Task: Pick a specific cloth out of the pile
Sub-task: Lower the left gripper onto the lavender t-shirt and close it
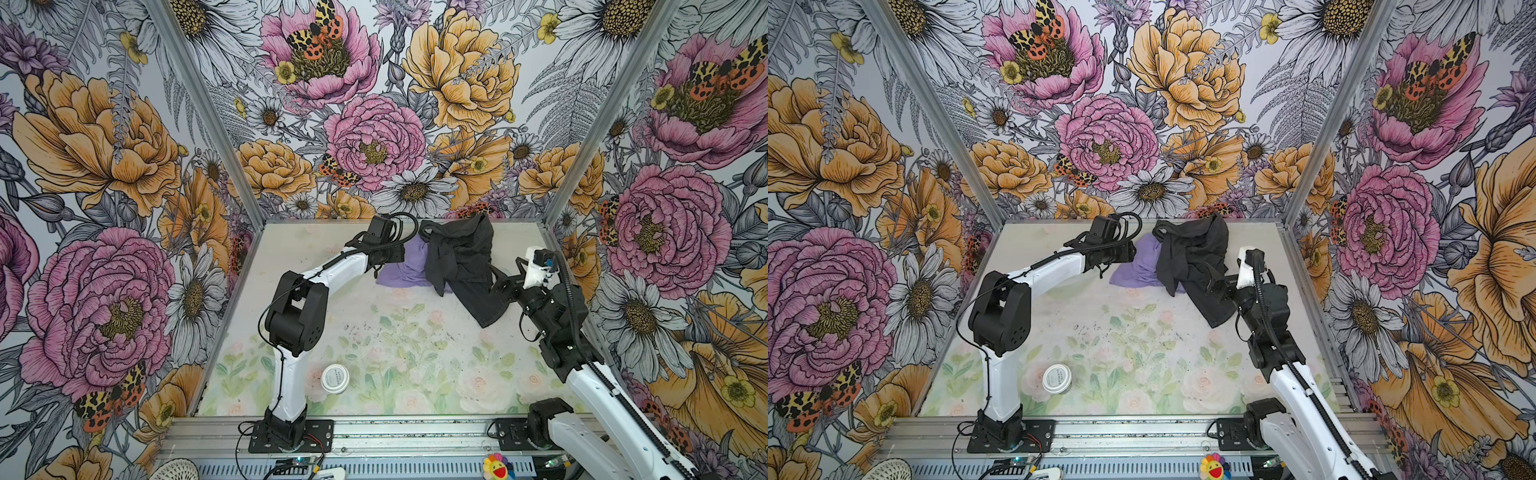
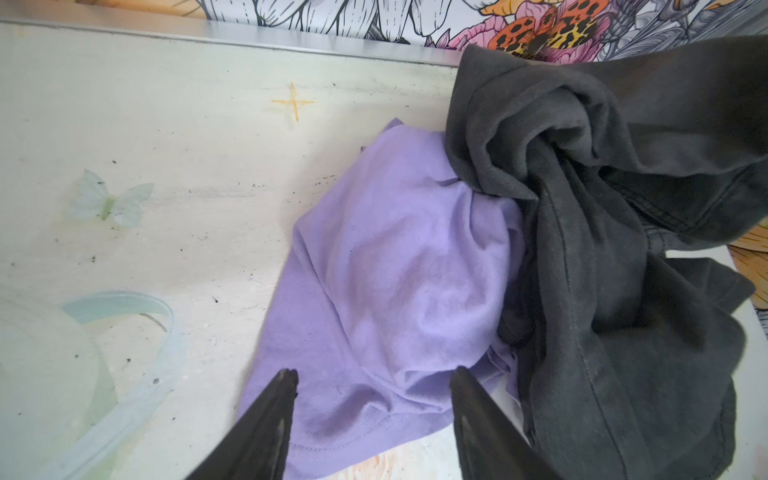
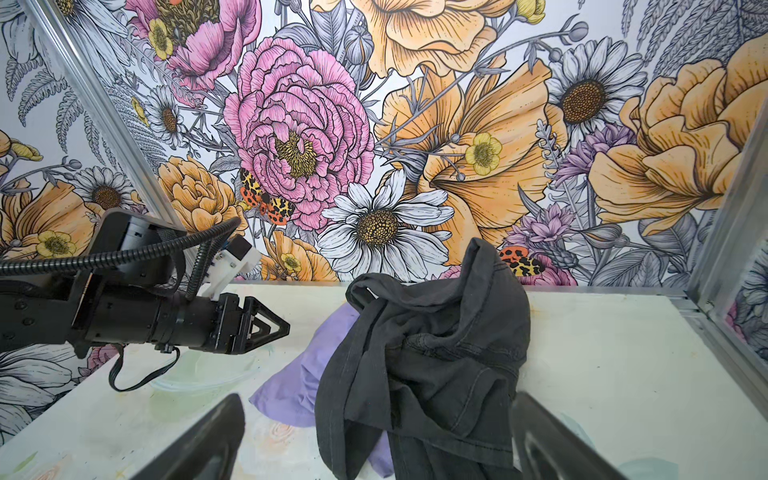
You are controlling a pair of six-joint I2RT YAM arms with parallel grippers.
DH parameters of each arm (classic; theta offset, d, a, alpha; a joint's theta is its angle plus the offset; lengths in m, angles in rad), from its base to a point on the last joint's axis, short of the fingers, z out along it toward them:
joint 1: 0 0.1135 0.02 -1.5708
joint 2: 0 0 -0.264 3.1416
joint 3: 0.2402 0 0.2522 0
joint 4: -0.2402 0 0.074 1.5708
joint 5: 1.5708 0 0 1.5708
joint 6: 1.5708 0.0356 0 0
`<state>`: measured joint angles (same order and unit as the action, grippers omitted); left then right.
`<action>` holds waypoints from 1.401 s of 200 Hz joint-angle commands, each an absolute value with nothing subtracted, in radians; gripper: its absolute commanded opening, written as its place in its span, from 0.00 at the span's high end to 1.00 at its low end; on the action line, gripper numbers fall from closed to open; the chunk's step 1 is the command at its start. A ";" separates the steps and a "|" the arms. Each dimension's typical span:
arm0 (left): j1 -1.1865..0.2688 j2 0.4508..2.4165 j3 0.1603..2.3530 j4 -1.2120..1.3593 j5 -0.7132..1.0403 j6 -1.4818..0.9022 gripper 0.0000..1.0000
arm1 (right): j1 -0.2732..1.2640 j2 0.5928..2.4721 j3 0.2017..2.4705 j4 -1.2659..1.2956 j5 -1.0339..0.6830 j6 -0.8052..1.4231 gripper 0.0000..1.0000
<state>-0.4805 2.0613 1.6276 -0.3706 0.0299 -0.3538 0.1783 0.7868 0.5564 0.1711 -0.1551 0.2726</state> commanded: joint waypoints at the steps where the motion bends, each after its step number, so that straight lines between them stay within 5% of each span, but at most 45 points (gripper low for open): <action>1: -0.488 2.081 1.675 -0.368 0.021 -0.388 0.42 | 0.187 0.773 0.546 0.205 -0.143 0.291 0.01; 196: -0.499 2.289 1.800 -0.372 0.142 -0.519 0.53 | 0.187 0.755 0.536 0.202 -0.121 0.293 0.01; 263: -0.499 2.305 1.829 -0.372 0.143 -0.537 0.98 | 0.187 0.758 0.537 0.201 -0.117 0.293 0.01; 280: -0.499 2.288 1.834 -0.372 0.135 -0.535 1.00 | 0.186 0.754 0.536 0.199 -0.115 0.293 0.01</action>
<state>-0.4934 2.3062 1.8019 -0.3710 0.1287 -0.5293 0.1783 0.7650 0.5407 0.1772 -0.1276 0.2810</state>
